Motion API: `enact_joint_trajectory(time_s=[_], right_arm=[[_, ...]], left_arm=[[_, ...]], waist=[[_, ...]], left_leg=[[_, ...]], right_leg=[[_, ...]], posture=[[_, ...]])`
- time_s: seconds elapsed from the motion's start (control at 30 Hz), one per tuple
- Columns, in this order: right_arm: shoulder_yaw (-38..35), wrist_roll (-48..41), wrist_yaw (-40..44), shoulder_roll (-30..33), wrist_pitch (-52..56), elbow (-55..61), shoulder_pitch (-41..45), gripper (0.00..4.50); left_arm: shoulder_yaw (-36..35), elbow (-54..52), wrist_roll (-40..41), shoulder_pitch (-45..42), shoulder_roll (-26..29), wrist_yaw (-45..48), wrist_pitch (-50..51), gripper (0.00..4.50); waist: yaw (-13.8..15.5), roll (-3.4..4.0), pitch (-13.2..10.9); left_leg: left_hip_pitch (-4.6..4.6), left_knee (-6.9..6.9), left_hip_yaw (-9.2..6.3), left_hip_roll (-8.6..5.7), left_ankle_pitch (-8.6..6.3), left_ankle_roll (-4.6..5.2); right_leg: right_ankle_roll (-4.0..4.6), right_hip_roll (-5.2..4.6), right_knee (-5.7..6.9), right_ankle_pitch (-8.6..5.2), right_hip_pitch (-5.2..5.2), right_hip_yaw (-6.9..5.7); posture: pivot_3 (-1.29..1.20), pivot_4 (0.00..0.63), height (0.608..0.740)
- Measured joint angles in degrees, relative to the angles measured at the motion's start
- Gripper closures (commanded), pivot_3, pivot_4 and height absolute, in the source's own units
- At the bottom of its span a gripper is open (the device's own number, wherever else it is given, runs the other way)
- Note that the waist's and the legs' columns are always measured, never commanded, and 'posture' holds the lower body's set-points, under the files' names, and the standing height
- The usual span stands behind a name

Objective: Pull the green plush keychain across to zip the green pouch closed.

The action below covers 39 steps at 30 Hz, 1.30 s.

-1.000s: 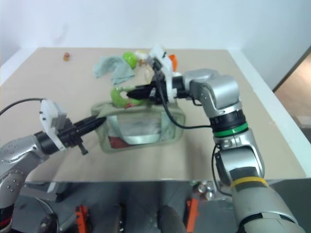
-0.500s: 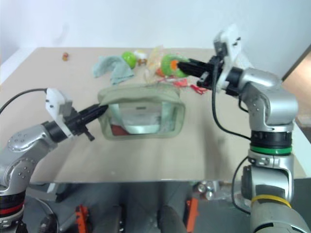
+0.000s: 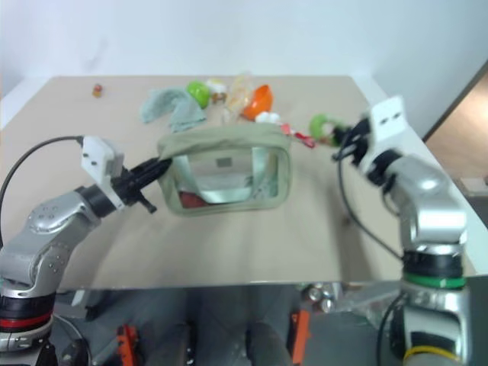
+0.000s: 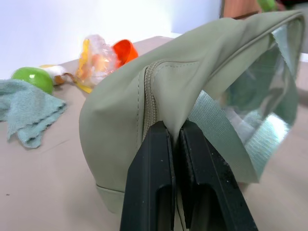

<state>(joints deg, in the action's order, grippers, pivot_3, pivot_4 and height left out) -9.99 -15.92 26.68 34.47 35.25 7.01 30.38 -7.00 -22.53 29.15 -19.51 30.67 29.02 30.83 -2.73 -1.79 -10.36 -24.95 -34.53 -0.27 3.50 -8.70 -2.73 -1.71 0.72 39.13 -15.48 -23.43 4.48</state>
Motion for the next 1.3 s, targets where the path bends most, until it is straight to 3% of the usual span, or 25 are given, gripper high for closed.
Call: enact_joint_trajectory(time_s=[0.1,0.23,0.47,0.57,0.6,0.73,0.87,0.9,0.97,1.1,1.3], right_arm=[[6.8,3.3,-4.5,-6.6,-0.9,4.3,-6.9,4.48],[12.3,8.9,-7.9,-11.0,-8.6,0.8,-13.3,4.48],[12.1,11.3,-9.0,-14.2,-18.9,-8.8,-12.2,4.48],[8.1,6.9,-8.2,-16.3,-19.0,-9.6,-11.0,4.48],[6.9,5.1,-7.8,-16.6,-18.5,-9.3,-10.5,3.78],[0.4,-5.5,-5.4,-15.9,-12.2,-3.2,-6.8,2.45],[-5.0,-15.7,-0.7,-9.3,-6.3,6.2,-4.2,1.08],[-6.2,-17.5,0.6,-7.9,-5.4,7.6,-4.2,0.98],[-7.1,-19.9,2.2,-6.1,-3.9,8.9,-4.9,0.11],[-9.1,-23.9,4.9,-1.4,0.2,10.4,-8.5,0.03],[-9.9,-26.1,7.4,0.5,2.1,16.4,-18.2,0.03]], left_arm=[[0.4,0.0,-1.3,0.0,-0.7,-0.7,-0.6,4.5],[0.5,0.1,-2.5,0.0,-1.3,-1.8,-0.8,4.5],[0.5,0.5,-2.9,0.0,-2.4,-2.7,-0.6,4.5],[-0.1,1.0,-2.4,0.0,-2.7,-2.3,-0.7,4.5],[-0.4,1.4,-1.9,0.0,-3.0,-2.3,-0.7,3.75],[-2.4,3.5,0.4,-0.8,-3.8,-2.1,-0.5,2.44],[-6.1,4.7,4.2,-1.4,-1.6,0.0,1.0,1.08],[-7.3,4.8,5.2,-1.4,-0.4,0.7,1.5,0.97],[-9.8,4.8,8.4,-1.4,0.5,1.6,3.2,0.13],[-16.9,3.3,16.3,1.4,5.4,3.3,8.2,0.04],[-19.1,1.6,12.9,12.6,7.5,2.2,8.2,0.04]], waist=[[0.0,0.02,0.0],[0.0,-0.04,0.0],[-0.1,-0.13,0.1],[-0.1,-0.12,0.1],[-0.1,-0.12,0.1],[0.0,-0.07,0.1],[0.0,-0.07,0.1],[0.0,-0.09,0.1],[0.0,-0.09,0.1],[-0.1,-0.08,0.0],[0.0,-0.09,0.0]], left_leg=[[0.05,-0.04,0.01,0.02,0.04,-0.05],[0.17,-0.14,0.09,-0.03,0.06,-0.06],[0.44,-0.15,0.27,-0.03,0.17,0.1],[0.42,-0.13,0.28,-0.03,0.2,0.12],[0.4,-0.12,0.28,-0.04,0.2,0.12],[0.22,-0.1,0.25,-0.05,0.2,0.12],[0.16,-0.04,0.19,-0.06,0.12,0.1],[0.18,-0.02,0.19,-0.05,0.08,0.09],[0.19,0.01,0.19,-0.05,0.07,0.08],[0.21,0.03,0.22,-0.05,0.06,0.08],[0.25,0.02,0.21,-0.04,0.04,0.05]], right_leg=[[-0.06,0.01,0.03,-0.03,0.03,-0.01],[-0.19,-0.04,-0.04,0.06,0.2,0.06],[-0.19,0.01,-0.04,0.33,0.29,0.3],[-0.21,0.01,-0.04,0.35,0.28,0.33],[-0.22,0.01,-0.04,0.34,0.28,0.33],[-0.28,0.0,-0.04,0.3,0.14,0.32],[-0.28,-0.01,-0.07,0.16,0.11,0.26],[-0.24,0.0,-0.07,0.12,0.12,0.25],[-0.22,0.0,-0.07,0.08,0.11,0.26],[-0.22,-0.02,-0.07,0.04,0.1,0.29],[-0.17,-0.05,-0.06,0.0,0.13,0.27]], posture=[[0.0,0.15,0.74],[0.0,0.15,0.74],[0.0,0.15,0.74],[0.0,0.15,0.74],[0.0,0.15,0.74],[0.0,0.15,0.74],[0.0,0.15,0.74],[0.0,0.15,0.74],[0.0,0.15,0.74],[0.0,0.15,0.74],[0.0,0.15,0.74]])
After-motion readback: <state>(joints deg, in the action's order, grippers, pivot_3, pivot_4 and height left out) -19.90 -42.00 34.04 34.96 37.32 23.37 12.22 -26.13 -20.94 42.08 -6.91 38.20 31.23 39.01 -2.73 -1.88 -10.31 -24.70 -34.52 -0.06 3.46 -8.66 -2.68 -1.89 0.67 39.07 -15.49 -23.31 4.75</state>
